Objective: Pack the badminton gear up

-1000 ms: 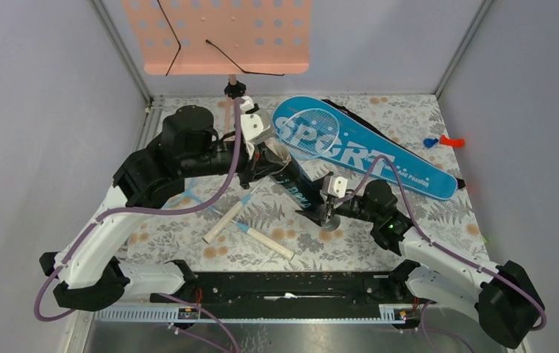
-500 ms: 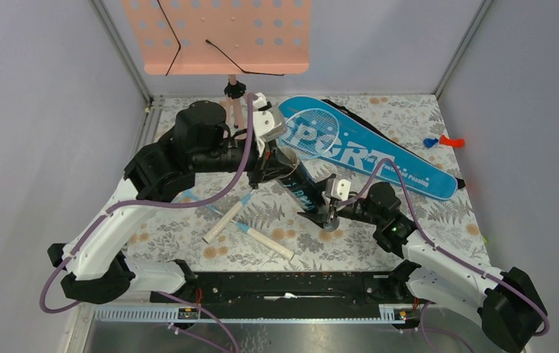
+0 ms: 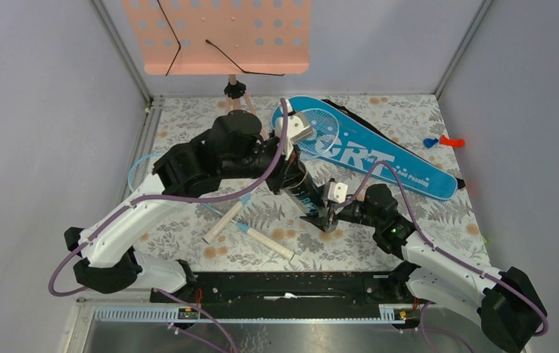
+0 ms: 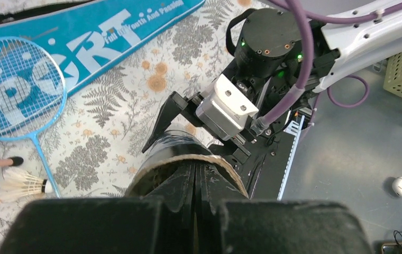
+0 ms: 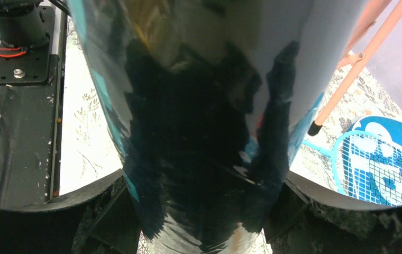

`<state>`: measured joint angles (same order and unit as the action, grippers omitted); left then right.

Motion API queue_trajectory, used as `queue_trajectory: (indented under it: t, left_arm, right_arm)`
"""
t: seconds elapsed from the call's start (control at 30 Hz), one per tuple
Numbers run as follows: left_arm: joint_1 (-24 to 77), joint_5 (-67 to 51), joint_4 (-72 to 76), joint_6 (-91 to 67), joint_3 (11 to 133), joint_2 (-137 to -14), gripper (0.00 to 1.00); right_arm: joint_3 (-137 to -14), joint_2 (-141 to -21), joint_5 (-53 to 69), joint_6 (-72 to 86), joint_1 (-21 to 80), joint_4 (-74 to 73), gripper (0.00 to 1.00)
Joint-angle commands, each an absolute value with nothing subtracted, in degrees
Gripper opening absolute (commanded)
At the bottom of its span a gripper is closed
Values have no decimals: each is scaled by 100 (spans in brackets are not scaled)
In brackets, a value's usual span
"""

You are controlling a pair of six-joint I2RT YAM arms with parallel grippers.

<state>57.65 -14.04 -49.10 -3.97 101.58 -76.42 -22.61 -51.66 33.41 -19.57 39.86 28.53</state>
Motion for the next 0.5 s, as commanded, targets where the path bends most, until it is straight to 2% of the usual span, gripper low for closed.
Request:
queue_trajectory:
  t: [0.0, 0.03, 0.17, 0.47]
  left_arm:
    - [5840, -814, -5363, -672, 10107, -7881, 3]
    - [5845, -805, -5362, -672, 10132, -7845, 8]
    - [5860, -834, -5297, -623, 10362, -7679, 16]
    - [5862, -992, -5172, -507, 10801, -7369, 28]
  right_arm:
    - [-2420, -4953, 3353, -2057, 3993, 3892, 13]
    - [-2410, -4944, 3316, -2057, 3996, 3915, 13]
    - [-2391, -4929, 3145, -2048, 3993, 3893, 13]
    - [-2467, -5053, 2836, -2065, 3998, 3638, 13]
